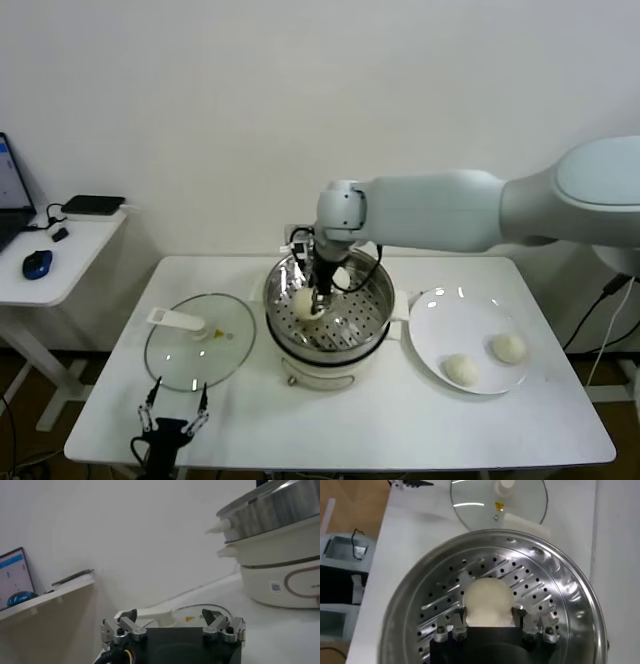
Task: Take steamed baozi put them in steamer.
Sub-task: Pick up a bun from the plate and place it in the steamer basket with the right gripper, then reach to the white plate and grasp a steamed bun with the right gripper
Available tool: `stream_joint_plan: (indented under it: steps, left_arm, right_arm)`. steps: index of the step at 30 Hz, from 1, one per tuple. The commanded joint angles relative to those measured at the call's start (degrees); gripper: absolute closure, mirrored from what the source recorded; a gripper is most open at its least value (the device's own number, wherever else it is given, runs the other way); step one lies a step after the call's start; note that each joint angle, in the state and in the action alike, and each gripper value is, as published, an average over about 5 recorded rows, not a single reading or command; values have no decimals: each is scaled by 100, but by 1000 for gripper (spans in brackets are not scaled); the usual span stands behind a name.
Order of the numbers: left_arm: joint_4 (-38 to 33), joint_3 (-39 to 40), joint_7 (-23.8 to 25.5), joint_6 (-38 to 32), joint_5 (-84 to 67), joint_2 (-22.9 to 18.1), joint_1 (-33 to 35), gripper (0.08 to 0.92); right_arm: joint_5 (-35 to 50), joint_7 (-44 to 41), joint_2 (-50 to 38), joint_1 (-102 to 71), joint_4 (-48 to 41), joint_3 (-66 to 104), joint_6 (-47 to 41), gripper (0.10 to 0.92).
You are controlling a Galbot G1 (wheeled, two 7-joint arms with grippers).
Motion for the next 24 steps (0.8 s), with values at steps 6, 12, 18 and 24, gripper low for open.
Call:
stream_joint_plan:
  steps: [6,12,18,24]
  left_arm:
    - [68,3,-6,-16,-8,-135,-32,177]
    - [44,7,-3,-13,1,-137,-12,177]
    - [-30,-7,3,7,15,-150,45,177]
    - [-62,-44,6,12,17,-157,89,177]
  right_arm:
    - [-271,86,174,-594,-652,297,-1,401]
    - [24,-9,-106,-144,-183,193,99,284]
    - [277,-654,-620,984,157,-512,665,205]
    - [-93,-1750,-1495,2010,351,-1470,1824,203]
